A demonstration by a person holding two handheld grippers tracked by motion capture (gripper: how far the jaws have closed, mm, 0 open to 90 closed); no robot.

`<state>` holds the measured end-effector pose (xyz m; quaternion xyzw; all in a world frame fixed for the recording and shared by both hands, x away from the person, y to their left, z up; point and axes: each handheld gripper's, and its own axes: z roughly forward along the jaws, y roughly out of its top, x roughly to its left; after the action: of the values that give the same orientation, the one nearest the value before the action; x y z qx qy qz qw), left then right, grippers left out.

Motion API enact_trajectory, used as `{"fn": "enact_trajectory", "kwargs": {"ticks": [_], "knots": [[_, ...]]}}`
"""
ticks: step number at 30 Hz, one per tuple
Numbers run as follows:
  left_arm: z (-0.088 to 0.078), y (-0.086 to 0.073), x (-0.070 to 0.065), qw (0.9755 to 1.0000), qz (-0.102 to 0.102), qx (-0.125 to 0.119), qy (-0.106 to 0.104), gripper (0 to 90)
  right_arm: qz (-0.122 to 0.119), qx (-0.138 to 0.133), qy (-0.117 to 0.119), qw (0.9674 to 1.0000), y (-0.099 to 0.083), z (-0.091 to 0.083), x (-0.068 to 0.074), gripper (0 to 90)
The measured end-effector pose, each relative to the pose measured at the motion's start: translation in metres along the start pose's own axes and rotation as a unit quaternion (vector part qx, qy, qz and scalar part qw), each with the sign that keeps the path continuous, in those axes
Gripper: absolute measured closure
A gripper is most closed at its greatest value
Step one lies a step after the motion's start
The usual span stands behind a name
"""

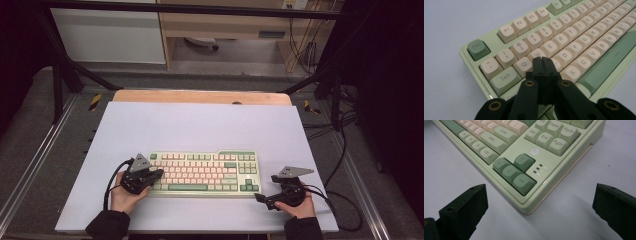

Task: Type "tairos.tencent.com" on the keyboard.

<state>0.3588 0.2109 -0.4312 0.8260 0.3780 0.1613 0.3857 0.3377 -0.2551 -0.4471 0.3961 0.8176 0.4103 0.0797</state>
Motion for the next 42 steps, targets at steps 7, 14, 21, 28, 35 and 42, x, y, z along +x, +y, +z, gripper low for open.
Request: {"fn": "enact_trajectory", "kwargs": {"ticks": [7,14,21,28,35,42], "knots": [[-0.003,0.001,0.001,0.9999,-0.005,-0.008,-0.004,90.0,0.000,0.000,-0.001,1.0000,0.000,0.000,0.000,0.5],[-0.010,0.002,0.001,0.9998,-0.008,-0.018,-0.008,90.0,0.001,-0.008,0.003,1.0000,0.001,-0.003,0.000,1.6],[-0.013,0.002,0.000,0.9997,-0.008,-0.022,-0.011,90.0,-0.006,-0.021,0.005,0.9997,0.006,-0.007,0.004,6.3],[-0.017,-0.001,0.000,0.9996,-0.009,-0.024,-0.012,90.0,-0.023,-0.033,0.022,0.9989,0.013,-0.007,0.012,18.1],[-0.021,-0.004,0.002,0.9995,-0.011,-0.026,-0.011,90.0,-0.031,-0.028,0.028,0.9987,0.020,-0.003,0.020,31.2],[-0.020,-0.004,0.001,0.9995,-0.011,-0.028,-0.013,90.0,-0.039,-0.031,0.039,0.9980,0.030,0.006,0.032,45.1]]}}
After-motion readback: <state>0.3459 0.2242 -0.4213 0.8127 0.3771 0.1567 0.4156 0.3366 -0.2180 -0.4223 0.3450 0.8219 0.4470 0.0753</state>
